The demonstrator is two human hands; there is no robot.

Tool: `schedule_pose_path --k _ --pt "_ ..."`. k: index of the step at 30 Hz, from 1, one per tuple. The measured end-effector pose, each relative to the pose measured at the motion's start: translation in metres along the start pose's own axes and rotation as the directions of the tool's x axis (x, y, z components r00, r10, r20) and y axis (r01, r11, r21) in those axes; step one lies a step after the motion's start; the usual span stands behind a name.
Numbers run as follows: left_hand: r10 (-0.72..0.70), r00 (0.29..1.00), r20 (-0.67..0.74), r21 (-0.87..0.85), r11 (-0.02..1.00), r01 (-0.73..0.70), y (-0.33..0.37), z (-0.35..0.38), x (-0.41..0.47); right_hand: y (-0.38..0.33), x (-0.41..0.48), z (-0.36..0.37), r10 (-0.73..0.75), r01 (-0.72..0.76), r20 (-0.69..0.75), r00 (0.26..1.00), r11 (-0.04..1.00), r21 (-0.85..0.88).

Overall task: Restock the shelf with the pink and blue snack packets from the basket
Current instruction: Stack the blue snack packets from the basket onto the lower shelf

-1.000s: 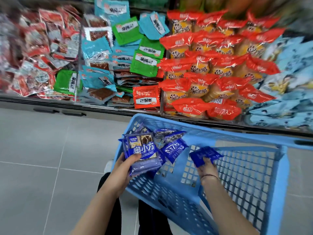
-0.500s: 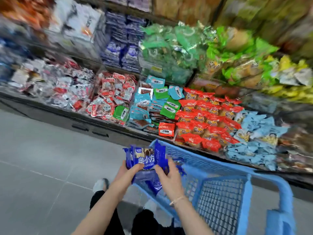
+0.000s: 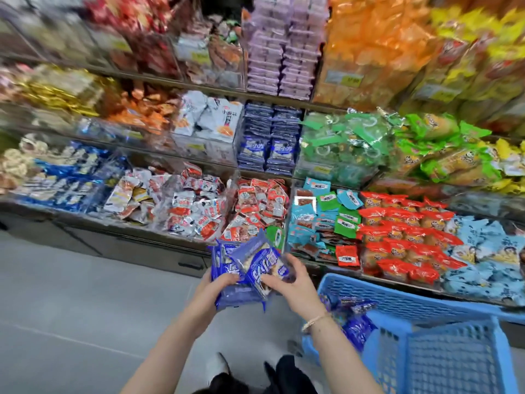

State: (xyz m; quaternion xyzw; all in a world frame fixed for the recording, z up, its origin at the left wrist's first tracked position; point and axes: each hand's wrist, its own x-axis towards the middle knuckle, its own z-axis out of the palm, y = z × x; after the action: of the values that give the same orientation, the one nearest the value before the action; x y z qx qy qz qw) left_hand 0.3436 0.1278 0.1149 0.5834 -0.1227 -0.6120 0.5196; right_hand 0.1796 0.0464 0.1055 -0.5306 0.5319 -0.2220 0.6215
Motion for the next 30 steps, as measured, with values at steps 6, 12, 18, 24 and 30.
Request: schedule_pose_path --k 6,12,18,24,30 --pt "0.043 0.999 0.025 -0.033 0.999 -0.042 0.027 -0.038 0.012 -0.014 0.019 0.051 0.11 -0.163 0.135 0.985 0.856 0.491" --pt "0.026 0.998 -0.06 -0.093 0.995 -0.032 0.049 -0.052 0.048 -0.039 0.062 0.043 0.198 -0.159 0.052 0.979 0.576 0.802" --pt "0.047 0.995 -0.088 -0.107 0.993 -0.057 0.093 -0.062 0.097 -0.066 0.14 0.02 0.283 -0.163 0.046 0.958 0.409 0.898" --pt "0.096 0.988 -0.12 -0.085 0.991 -0.107 0.148 -0.054 0.15 -0.089 0.222 0.007 0.127 -0.061 -0.071 0.989 0.805 0.591" --pt "0.12 0.987 -0.106 -0.11 0.985 -0.131 0.175 -0.045 0.186 -0.111 0.273 -0.001 0.074 0.0 -0.163 0.984 0.912 0.411"
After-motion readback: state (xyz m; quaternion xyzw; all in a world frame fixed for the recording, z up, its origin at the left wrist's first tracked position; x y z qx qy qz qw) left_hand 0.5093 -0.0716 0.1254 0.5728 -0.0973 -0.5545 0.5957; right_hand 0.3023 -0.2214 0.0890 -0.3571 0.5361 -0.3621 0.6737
